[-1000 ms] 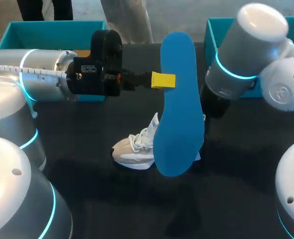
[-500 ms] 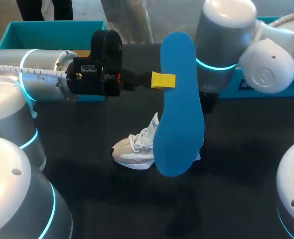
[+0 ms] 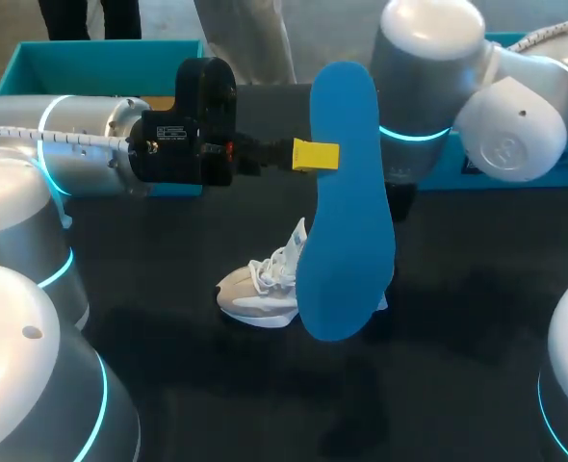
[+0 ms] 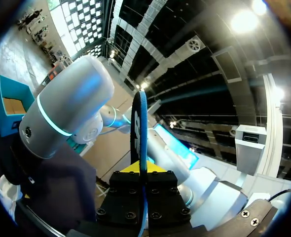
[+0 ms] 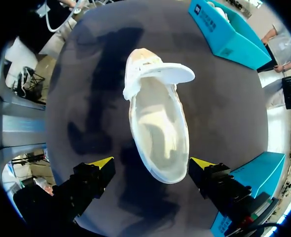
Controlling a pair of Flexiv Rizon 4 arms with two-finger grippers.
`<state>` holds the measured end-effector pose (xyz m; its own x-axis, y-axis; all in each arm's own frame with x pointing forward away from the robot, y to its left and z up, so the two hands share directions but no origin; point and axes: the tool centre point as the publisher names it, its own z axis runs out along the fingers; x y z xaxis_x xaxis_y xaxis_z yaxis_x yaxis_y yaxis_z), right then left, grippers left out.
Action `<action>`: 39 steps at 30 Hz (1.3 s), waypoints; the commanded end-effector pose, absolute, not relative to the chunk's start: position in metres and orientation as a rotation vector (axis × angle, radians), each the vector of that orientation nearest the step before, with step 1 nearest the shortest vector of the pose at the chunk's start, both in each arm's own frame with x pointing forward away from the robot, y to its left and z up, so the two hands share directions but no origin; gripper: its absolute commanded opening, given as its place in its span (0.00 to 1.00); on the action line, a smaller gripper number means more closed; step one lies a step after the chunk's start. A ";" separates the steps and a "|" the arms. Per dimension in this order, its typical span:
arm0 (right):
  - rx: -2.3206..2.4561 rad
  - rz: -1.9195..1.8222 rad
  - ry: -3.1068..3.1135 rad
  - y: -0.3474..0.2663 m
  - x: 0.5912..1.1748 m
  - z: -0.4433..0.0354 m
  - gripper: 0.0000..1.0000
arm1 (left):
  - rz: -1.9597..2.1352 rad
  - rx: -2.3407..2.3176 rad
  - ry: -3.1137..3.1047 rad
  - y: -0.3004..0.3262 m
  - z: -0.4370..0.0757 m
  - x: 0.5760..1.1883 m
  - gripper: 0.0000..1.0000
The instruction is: Take the shoe out of the shoebox, open the shoe tongue, remove and reinsert the insole, then place the shoe into the shoebox
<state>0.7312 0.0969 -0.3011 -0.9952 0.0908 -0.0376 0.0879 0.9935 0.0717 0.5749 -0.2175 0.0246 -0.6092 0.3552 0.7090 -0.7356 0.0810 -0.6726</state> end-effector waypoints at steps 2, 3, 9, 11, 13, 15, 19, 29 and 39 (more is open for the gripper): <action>0.137 0.112 3.094 0.096 0.731 -0.302 1.00 | 1.660 0.397 -1.528 -0.217 0.024 0.573 0.00; 0.137 0.112 3.094 0.096 0.731 -0.302 1.00 | 1.660 0.397 -1.528 -0.217 0.024 0.573 0.00; 0.137 0.112 3.094 0.096 0.731 -0.302 1.00 | 1.660 0.397 -1.528 -0.217 0.024 0.573 0.00; 0.137 0.112 3.094 0.096 0.731 -0.302 1.00 | 1.660 0.397 -1.528 -0.217 0.024 0.573 0.00; 0.137 0.112 3.094 0.096 0.731 -0.302 1.00 | 1.660 0.397 -1.528 -0.217 0.024 0.573 0.00; 0.137 0.112 3.094 0.096 0.731 -0.302 1.00 | 1.660 0.397 -1.528 -0.217 0.024 0.573 0.00; 0.131 0.097 3.091 0.106 0.749 -0.303 1.00 | 1.660 0.397 -1.528 -0.217 0.024 0.573 0.00; 0.115 0.046 3.076 0.127 0.782 -0.321 1.00 | 1.660 0.397 -1.528 -0.217 0.024 0.573 0.00; 0.139 0.039 3.053 0.132 0.794 -0.357 1.00 | 1.660 0.397 -1.528 -0.217 0.024 0.573 0.00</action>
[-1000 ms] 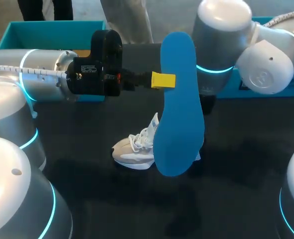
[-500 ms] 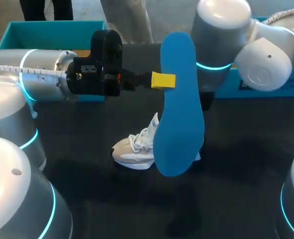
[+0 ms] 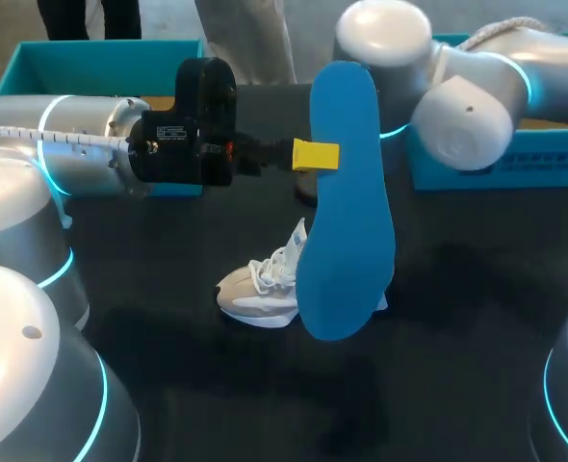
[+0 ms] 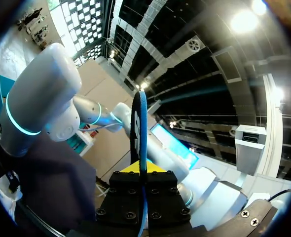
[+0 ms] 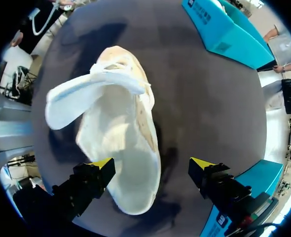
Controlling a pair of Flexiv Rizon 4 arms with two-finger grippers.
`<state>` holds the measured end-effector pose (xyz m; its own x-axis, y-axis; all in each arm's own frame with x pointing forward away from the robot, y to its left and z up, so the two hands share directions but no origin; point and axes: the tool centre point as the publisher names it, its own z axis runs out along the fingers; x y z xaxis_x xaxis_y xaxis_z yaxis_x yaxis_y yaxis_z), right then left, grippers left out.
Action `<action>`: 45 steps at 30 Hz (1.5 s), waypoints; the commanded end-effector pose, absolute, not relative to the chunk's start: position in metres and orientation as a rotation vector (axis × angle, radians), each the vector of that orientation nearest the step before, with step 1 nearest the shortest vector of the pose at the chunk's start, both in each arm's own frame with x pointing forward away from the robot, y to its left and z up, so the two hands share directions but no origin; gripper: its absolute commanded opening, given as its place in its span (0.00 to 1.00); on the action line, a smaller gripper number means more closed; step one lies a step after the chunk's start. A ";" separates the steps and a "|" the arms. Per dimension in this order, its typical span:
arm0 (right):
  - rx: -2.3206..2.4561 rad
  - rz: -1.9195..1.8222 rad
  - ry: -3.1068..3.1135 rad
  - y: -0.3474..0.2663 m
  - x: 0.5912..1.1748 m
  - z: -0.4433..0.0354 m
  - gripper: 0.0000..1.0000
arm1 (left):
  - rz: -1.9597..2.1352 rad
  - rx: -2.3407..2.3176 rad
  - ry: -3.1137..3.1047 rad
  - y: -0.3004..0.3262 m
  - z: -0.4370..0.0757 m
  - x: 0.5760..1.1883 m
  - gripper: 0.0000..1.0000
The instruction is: Take the shoe out of the shoebox, open the shoe tongue, remove and reinsert the insole, then place the shoe into the shoebox
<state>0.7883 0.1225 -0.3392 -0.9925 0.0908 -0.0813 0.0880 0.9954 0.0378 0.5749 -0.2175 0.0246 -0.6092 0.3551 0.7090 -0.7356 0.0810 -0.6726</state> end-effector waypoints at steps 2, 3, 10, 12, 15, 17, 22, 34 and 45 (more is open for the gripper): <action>0.146 0.053 3.048 0.133 0.797 -0.363 1.00 | 1.660 0.397 -1.528 -0.217 0.024 0.573 0.00; 0.147 0.055 3.047 0.133 0.799 -0.366 1.00 | 1.660 0.397 -1.528 -0.217 0.024 0.573 0.00; 0.129 0.082 3.068 0.137 0.803 -0.383 1.00 | 1.660 0.397 -1.528 -0.217 0.024 0.573 0.00; 0.137 0.088 3.074 0.137 0.803 -0.387 1.00 | 1.660 0.397 -1.528 -0.217 0.024 0.573 0.00; 0.149 0.088 3.087 0.137 0.801 -0.391 0.74 | 1.660 0.397 -1.528 -0.217 0.024 0.573 0.00; 0.161 0.088 3.095 0.137 0.799 -0.392 0.43 | 1.660 0.397 -1.528 -0.217 0.024 0.573 0.00; 0.168 0.073 3.118 0.138 0.796 -0.395 0.00 | 1.660 0.397 -1.528 -0.217 0.024 0.573 0.00; 0.358 0.121 3.222 0.129 0.786 -0.382 0.00 | 1.660 0.397 -1.528 -0.217 0.024 0.573 0.00; 0.779 0.199 3.288 0.122 0.783 -0.359 0.00 | 1.660 0.397 -1.528 -0.217 0.024 0.573 0.00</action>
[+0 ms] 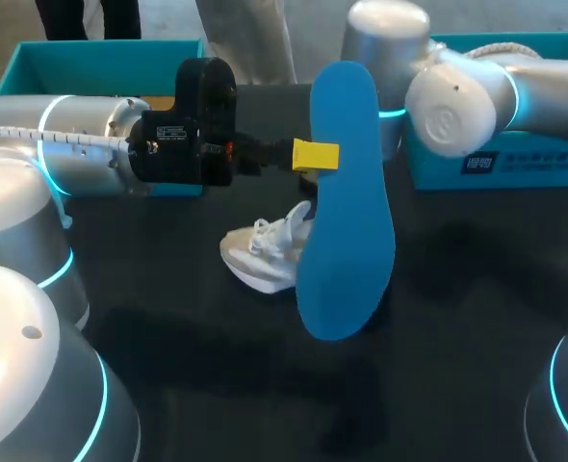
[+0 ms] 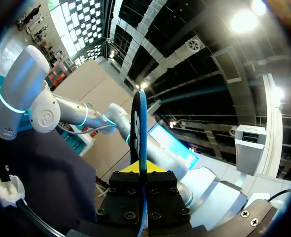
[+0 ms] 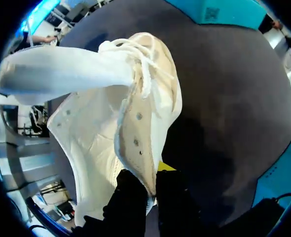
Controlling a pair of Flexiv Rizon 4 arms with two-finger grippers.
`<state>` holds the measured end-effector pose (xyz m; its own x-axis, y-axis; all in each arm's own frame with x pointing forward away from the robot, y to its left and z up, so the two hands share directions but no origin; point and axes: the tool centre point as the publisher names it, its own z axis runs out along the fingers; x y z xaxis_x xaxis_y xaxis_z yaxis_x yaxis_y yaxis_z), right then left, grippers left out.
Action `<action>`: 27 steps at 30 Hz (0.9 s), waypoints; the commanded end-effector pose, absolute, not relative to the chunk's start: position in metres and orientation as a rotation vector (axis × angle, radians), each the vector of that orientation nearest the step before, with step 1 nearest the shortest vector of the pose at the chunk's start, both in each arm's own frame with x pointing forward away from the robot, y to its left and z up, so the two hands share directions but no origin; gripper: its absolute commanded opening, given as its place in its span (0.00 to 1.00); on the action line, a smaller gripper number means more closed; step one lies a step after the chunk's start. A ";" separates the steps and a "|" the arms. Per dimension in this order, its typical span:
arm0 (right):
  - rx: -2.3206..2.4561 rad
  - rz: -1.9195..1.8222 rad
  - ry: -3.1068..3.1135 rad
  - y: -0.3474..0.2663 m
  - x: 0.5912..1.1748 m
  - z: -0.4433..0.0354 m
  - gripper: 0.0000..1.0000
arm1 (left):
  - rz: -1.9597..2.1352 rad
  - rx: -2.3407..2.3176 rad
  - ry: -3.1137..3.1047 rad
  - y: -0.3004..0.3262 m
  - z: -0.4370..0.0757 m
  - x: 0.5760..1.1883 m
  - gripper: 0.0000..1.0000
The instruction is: Take the shoe out of the shoebox, open the shoe tongue, remove and reinsert the insole, then place the shoe into the shoebox
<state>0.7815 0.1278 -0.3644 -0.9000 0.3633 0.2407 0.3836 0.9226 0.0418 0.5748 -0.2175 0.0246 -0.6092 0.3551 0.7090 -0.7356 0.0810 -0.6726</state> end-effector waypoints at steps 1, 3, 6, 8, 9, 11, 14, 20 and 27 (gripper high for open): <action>-0.712 -0.187 -2.807 0.121 0.783 -0.358 0.00 | 1.660 0.397 -1.528 -0.217 0.024 0.573 0.00; -0.839 -0.230 -2.770 0.118 0.781 -0.357 0.00 | 1.660 0.397 -1.528 -0.217 0.024 0.573 0.00; -0.992 -0.255 -2.717 0.114 0.778 -0.357 0.00 | 1.660 0.397 -1.528 -0.217 0.024 0.573 0.00; -1.079 -0.237 -2.696 0.112 0.777 -0.356 0.00 | 1.660 0.397 -1.528 -0.217 0.024 0.573 0.00; -1.113 -0.250 -2.695 0.112 0.776 -0.355 0.00 | 1.660 0.397 -1.528 -0.217 0.024 0.573 0.00; -1.186 -0.266 -2.680 0.110 0.775 -0.355 0.00 | 1.660 0.397 -1.528 -0.217 0.024 0.573 0.00; -1.299 -0.282 -2.664 0.109 0.773 -0.353 0.00 | 1.660 0.397 -1.528 -0.217 0.024 0.573 0.00; -1.444 -0.395 -2.622 0.112 0.772 -0.351 0.00 | 1.660 0.397 -1.528 -0.217 0.024 0.573 0.00; -1.540 -0.381 -2.554 0.126 0.778 -0.362 0.00 | 1.660 0.397 -1.528 -0.217 0.024 0.573 0.00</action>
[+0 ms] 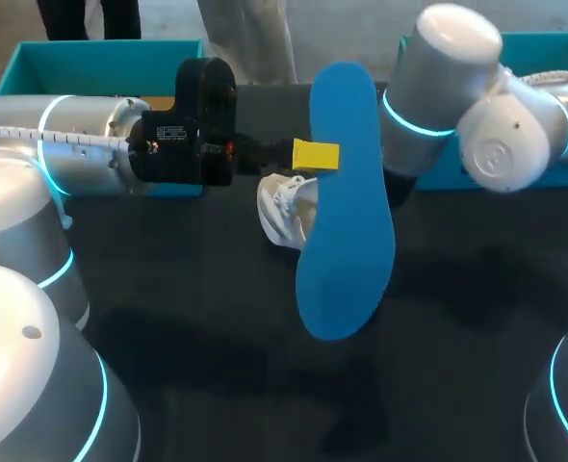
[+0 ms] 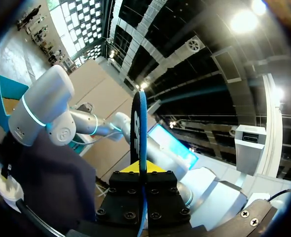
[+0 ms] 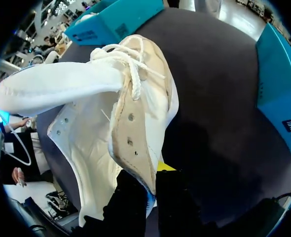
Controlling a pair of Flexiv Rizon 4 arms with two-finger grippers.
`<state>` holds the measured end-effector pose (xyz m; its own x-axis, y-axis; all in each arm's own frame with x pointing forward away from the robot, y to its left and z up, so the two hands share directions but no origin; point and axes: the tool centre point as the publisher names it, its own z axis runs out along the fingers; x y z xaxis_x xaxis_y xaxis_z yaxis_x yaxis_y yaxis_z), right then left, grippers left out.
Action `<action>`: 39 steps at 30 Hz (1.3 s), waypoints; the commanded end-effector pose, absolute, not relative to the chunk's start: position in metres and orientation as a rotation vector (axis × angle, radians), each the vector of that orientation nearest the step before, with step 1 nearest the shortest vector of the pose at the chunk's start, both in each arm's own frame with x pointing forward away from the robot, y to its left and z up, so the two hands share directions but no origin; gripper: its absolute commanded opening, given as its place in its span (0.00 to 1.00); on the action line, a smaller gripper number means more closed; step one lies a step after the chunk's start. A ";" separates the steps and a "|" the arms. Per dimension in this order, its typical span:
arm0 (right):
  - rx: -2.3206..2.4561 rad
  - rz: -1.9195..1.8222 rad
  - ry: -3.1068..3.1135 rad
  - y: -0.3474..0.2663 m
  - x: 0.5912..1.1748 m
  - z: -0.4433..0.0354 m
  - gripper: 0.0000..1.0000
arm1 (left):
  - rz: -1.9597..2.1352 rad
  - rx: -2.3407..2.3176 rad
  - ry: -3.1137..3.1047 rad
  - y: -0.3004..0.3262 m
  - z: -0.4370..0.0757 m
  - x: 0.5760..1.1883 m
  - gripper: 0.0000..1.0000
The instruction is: Take the shoe out of the shoebox, open the shoe tongue, remove and reinsert the insole, then place the shoe into the shoebox
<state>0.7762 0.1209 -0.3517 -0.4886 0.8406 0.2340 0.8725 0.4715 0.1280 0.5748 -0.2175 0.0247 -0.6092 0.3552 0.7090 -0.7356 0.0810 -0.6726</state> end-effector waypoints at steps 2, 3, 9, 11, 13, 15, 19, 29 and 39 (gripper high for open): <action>-1.567 -0.405 -2.541 0.127 0.781 -0.365 0.00 | 1.660 0.397 -1.528 -0.217 0.024 0.573 0.00; -1.579 -0.419 -2.524 0.128 0.782 -0.367 0.00 | 1.660 0.397 -1.528 -0.217 0.024 0.573 0.00; -1.641 -0.473 -2.449 0.132 0.789 -0.379 0.00 | 1.660 0.397 -1.528 -0.217 0.024 0.573 0.00; -1.655 -0.460 -2.446 0.133 0.791 -0.379 0.00 | 1.660 0.397 -1.528 -0.217 0.024 0.573 0.00; -1.666 -0.442 -2.436 0.135 0.794 -0.379 0.00 | 1.660 0.397 -1.528 -0.217 0.024 0.573 0.00; -1.690 -0.428 -2.419 0.135 0.795 -0.380 0.00 | 1.660 0.397 -1.528 -0.217 0.024 0.573 0.00; -1.769 -0.437 -2.360 0.130 0.789 -0.386 0.00 | 1.660 0.397 -1.528 -0.217 0.024 0.573 0.00; -1.821 -0.374 -2.312 0.123 0.783 -0.391 0.00 | 1.660 0.397 -1.528 -0.217 0.024 0.573 0.00; -1.818 -0.374 -2.280 0.130 0.780 -0.394 1.00 | 1.660 0.397 -1.528 -0.217 0.024 0.573 0.00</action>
<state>0.7802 0.1273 -0.3916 -0.2230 0.9245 0.3091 0.9748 0.2113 0.0713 0.5748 -0.2175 0.0246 -0.6092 0.3551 0.7091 -0.7356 0.0809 -0.6726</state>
